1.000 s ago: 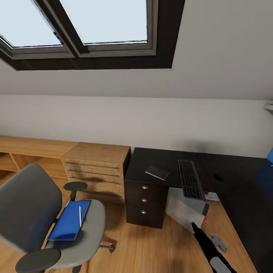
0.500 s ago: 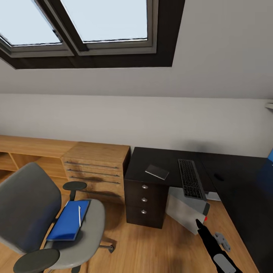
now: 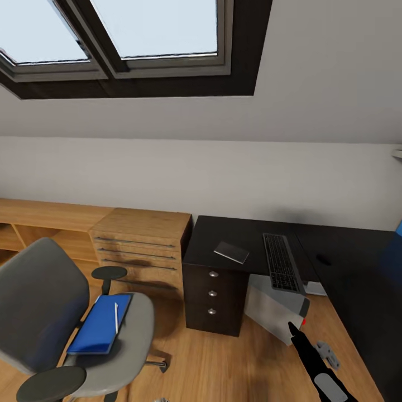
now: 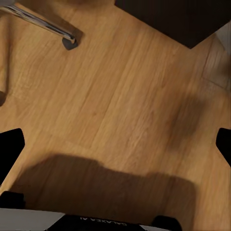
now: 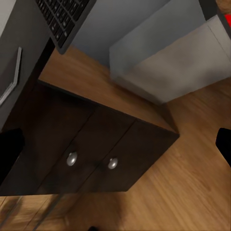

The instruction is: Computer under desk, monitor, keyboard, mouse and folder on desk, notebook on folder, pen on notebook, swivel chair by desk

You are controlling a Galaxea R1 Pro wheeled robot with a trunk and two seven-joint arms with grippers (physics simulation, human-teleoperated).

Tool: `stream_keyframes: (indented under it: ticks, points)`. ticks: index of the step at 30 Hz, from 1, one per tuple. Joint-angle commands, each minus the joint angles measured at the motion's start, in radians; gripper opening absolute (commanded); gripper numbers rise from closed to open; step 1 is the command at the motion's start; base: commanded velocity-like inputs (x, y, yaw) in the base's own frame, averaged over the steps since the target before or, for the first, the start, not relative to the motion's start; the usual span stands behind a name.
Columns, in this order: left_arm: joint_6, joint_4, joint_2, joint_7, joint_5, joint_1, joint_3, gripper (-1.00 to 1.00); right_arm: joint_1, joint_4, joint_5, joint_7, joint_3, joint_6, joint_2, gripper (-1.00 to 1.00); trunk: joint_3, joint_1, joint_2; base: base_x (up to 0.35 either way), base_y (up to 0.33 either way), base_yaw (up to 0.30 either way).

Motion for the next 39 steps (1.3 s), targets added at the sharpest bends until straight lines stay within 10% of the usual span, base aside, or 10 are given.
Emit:
stream_keyframes:
  ticks: [1, 39]
  points:
    - [-0.001, -0.006, 0.002, 0.008, 0.011, -0.001, -0.008, 1.0, -0.001, 0.003, -0.01, 0.008, 0.0, -0.001, 0.0, 1.0, -0.005, 0.004, -0.008, 0.0, 0.0, 0.0]
    - [-0.009, 0.086, 0.015, -0.004, 0.012, -0.001, -0.004, 1.0, -0.001, 0.009, -0.008, 0.005, 0.0, -0.005, -0.009, 1.0, -0.124, 0.15, -0.274, 0.0, 0.0, 0.0]
